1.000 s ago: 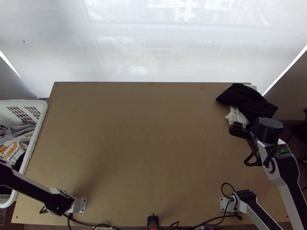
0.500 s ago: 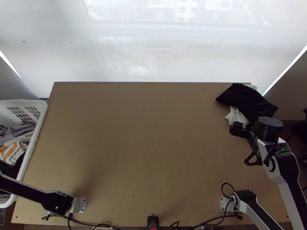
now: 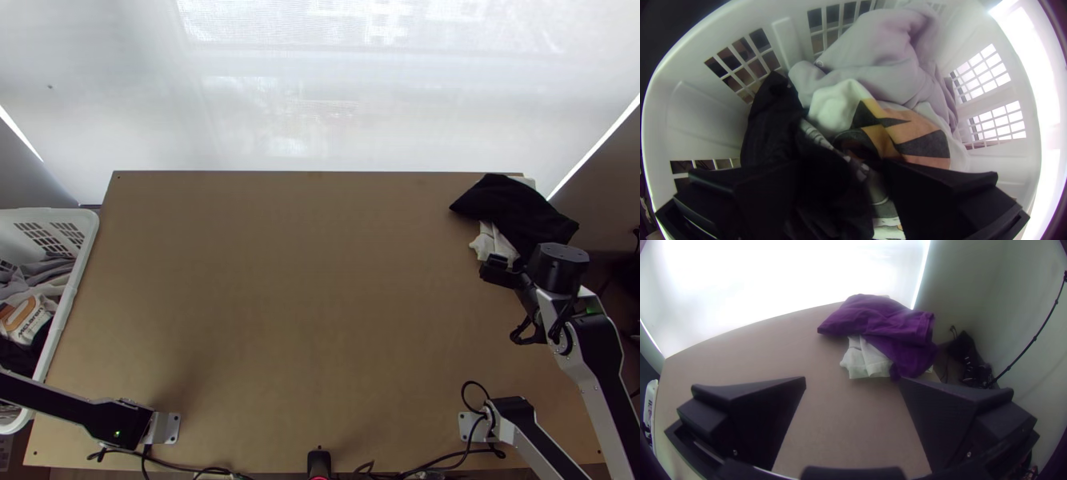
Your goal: Fold the t-shirt
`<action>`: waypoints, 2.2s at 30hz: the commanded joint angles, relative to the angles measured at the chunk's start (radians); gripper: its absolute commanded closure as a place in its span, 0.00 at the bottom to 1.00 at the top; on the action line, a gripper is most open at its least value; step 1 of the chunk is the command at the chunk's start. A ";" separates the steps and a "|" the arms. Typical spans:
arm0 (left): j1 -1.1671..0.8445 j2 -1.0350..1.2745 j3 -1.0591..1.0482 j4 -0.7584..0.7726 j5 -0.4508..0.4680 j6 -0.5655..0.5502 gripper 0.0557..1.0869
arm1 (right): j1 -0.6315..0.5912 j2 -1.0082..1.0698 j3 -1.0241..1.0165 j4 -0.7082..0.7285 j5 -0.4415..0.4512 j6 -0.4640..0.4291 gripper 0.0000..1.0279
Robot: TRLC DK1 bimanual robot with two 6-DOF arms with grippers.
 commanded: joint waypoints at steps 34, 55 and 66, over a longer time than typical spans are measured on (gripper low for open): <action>-0.008 -0.528 -0.249 0.131 0.085 -0.093 0.96 | -0.015 -0.038 -0.040 -0.020 -0.002 0.028 0.05; -0.593 -0.990 0.118 -0.007 0.308 -0.257 0.96 | -0.027 -0.066 -0.063 -0.029 -0.002 0.045 0.05; -1.139 -1.034 0.000 -0.146 0.303 -0.245 0.96 | -0.048 -0.095 -0.074 -0.033 -0.004 0.048 0.05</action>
